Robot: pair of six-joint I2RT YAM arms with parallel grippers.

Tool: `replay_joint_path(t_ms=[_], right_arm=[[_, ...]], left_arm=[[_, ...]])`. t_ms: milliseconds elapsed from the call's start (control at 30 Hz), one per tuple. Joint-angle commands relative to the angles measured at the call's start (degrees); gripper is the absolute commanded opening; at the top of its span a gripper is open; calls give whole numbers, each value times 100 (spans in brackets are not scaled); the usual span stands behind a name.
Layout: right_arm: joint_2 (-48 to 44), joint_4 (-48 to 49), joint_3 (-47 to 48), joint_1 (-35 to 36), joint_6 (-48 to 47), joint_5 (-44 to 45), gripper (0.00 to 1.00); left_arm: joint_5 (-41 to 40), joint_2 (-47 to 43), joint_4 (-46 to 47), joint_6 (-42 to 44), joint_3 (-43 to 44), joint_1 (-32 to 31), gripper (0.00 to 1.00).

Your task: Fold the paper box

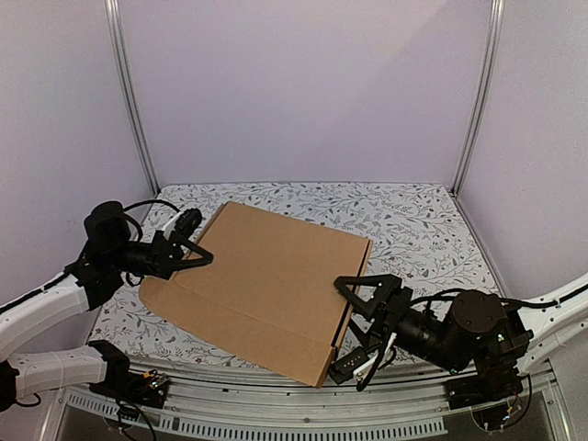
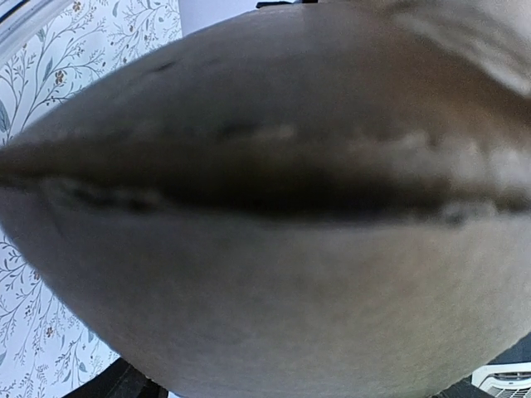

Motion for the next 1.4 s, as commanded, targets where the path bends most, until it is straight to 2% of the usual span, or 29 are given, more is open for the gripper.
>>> replay_joint_path(t_ms=[0,233,433,700,800,867,900,1000,1133,1367], right_arm=[[3,243,69,37,5,115,80],[-85,355,8,37,85,138,73],[-138,358,-15,45,143,178,53],[-116,353,15,46,240,184,48],[-97,277,35,46,421,269,47],[-108,98,50,46,704,336,47],[-113,11,51,46,853,362,47],[-123,-281,97,46,1273,458,47],[-193,-846,230,21,1980,503,46],[-453,-2096,530,-504,3884,-261,44]], left_arm=[[80,-87,79,12,45,-6,45],[20,-54,-21,113,53,3,53],[-31,-19,-105,188,61,3,60],[-171,-88,-428,449,168,8,70],[-358,-144,-1462,1177,464,13,82],[-445,-175,-2031,1542,608,23,97],[-534,-195,-2294,1810,679,25,99],[-936,-172,-3431,2686,1019,99,100],[-1999,-114,-4748,3674,1420,169,100],[-3571,-341,-5188,4107,1669,179,100]])
